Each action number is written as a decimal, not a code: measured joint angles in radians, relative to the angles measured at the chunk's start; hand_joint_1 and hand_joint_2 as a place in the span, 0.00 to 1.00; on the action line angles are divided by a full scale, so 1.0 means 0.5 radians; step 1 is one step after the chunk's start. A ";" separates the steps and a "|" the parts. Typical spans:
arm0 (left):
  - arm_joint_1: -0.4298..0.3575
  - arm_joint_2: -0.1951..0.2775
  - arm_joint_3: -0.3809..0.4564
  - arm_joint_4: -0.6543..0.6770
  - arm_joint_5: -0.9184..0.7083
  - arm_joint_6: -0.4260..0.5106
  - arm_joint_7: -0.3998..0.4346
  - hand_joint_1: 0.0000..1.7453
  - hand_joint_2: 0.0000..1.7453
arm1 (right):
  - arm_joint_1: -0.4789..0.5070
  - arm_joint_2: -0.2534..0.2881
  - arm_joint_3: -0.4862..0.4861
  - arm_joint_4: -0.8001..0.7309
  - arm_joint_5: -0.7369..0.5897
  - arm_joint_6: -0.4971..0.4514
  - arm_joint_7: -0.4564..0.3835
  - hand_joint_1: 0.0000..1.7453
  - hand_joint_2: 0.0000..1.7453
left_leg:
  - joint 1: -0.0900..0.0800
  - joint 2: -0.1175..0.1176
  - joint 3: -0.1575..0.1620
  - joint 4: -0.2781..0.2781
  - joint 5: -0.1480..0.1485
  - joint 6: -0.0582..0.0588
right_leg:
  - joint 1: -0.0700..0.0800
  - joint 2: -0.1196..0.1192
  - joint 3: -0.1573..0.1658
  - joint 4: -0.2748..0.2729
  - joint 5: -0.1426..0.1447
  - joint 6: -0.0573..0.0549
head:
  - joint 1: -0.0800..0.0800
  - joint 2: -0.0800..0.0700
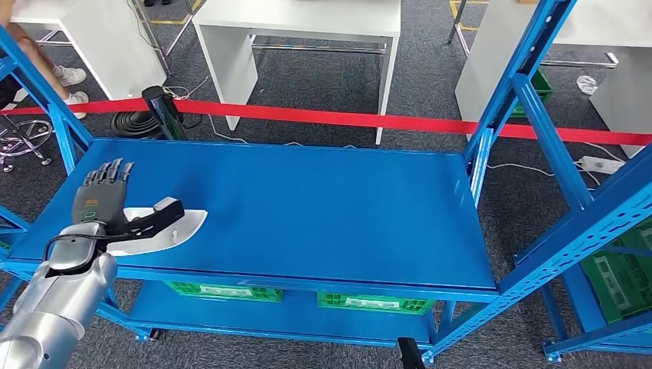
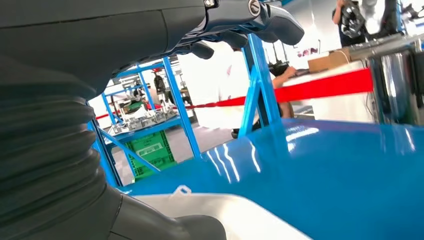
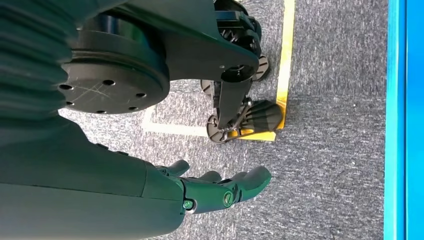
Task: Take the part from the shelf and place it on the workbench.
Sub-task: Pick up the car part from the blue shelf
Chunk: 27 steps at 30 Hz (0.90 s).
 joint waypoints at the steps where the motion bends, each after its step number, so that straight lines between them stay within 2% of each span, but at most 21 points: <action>1: -0.002 -0.002 -0.004 0.005 -0.003 -0.010 -0.002 0.00 1.00 | 0.000 0.000 0.000 0.000 0.000 0.000 -0.001 0.00 1.00 | 0.000 0.000 0.000 0.000 0.000 0.000 | 0.000 0.000 0.000 0.000 0.000 0.000 | 0.000 0.000; 12: -0.065 -0.018 -0.011 0.016 0.018 -0.045 -0.046 0.00 1.00 | 0.000 0.000 -0.006 0.000 0.007 0.023 -0.012 0.00 1.00 | 0.000 0.000 0.000 0.000 0.000 0.000 | 0.000 0.000 0.000 0.000 0.000 0.000 | 0.000 0.000; 17: -0.090 -0.028 -0.011 -0.025 0.082 -0.238 -0.192 0.00 1.00 | 0.000 0.000 -0.016 0.000 0.008 0.033 -0.003 0.00 1.00 | 0.000 0.000 0.000 0.000 0.000 0.000 | 0.000 0.000 0.000 0.000 0.000 0.000 | 0.000 0.000; 22: -0.147 -0.034 -0.011 -0.121 0.100 -0.348 -0.260 0.00 1.00 | 0.000 0.000 -0.048 0.000 -0.006 0.027 -0.002 0.00 1.00 | 0.000 0.000 0.000 0.000 0.000 0.000 | 0.000 0.000 0.000 0.000 0.000 0.000 | 0.000 0.000; 27: -0.252 -0.018 -0.066 -0.227 0.165 -0.639 -0.453 0.00 1.00 | 0.000 0.000 -0.089 0.000 -0.026 0.021 -0.015 0.00 1.00 | 0.000 0.000 0.000 0.000 0.000 0.000 | 0.000 0.000 0.000 0.000 0.000 0.000 | 0.000 0.000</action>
